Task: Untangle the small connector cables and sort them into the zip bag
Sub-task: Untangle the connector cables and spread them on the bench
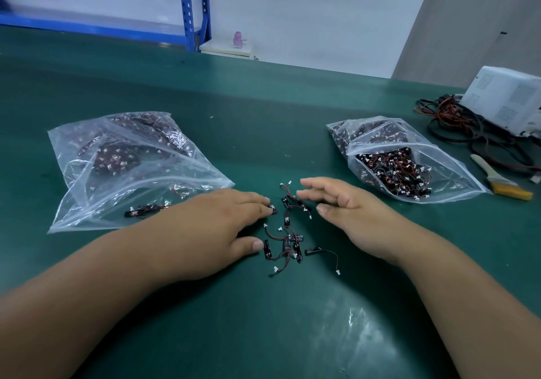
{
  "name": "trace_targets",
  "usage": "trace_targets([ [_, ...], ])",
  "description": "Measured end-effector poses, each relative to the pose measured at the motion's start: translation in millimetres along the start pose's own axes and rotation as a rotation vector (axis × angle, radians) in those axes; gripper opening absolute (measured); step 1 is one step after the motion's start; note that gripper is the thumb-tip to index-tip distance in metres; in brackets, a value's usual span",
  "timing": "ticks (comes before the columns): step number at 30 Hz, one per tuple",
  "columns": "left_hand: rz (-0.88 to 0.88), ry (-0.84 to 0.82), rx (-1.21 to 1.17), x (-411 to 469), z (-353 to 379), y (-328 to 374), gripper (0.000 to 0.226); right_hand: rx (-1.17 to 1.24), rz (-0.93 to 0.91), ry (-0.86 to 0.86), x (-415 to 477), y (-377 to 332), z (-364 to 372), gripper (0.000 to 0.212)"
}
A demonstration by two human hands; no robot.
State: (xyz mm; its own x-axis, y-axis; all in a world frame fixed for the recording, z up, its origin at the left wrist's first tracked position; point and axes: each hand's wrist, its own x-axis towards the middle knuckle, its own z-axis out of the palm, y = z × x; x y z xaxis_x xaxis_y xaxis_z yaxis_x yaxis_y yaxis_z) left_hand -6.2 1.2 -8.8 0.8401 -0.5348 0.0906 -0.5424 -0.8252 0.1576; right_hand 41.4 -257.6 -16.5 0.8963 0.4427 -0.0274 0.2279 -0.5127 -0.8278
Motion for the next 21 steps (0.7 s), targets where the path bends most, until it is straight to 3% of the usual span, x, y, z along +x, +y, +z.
trace_targets([
  [14,0.006,-0.002,0.009,-0.4,2.2,0.6,0.055,-0.411,-0.073,0.111,-2.1,0.2,-3.1,0.055],
  [21,0.001,-0.018,0.014,0.0,0.7,2.1,0.055,-0.426,-0.125,0.095,1.4,1.6,-0.3,0.033],
])
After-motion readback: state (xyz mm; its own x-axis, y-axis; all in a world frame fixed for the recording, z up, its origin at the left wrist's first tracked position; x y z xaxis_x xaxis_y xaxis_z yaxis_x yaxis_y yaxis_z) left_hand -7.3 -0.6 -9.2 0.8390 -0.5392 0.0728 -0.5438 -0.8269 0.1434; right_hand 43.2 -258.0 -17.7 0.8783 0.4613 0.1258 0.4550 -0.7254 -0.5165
